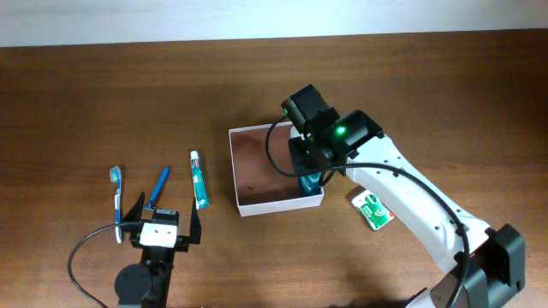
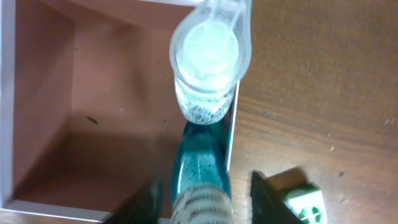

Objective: Pack container
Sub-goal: 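Lower the Listerine bottle into the box and release it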

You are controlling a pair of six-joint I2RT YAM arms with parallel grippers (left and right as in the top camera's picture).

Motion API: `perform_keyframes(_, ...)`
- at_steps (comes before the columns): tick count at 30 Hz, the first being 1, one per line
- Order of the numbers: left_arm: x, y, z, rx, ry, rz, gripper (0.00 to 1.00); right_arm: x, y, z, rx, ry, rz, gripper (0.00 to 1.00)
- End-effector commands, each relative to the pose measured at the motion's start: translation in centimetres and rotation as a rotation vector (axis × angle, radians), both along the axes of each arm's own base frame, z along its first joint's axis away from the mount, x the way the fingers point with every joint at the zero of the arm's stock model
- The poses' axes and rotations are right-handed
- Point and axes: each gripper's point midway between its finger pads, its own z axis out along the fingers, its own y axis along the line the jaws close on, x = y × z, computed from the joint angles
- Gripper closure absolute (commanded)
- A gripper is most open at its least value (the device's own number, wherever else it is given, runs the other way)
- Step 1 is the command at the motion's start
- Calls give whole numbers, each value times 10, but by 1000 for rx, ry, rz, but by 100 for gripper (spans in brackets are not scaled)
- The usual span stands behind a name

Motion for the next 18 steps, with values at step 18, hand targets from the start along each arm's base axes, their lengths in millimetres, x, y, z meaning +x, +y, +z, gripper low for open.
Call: perform_keyframes(18, 0, 0, -2, 15, 2, -6, 1, -16, -80, 82, 41, -107, -178, 48)
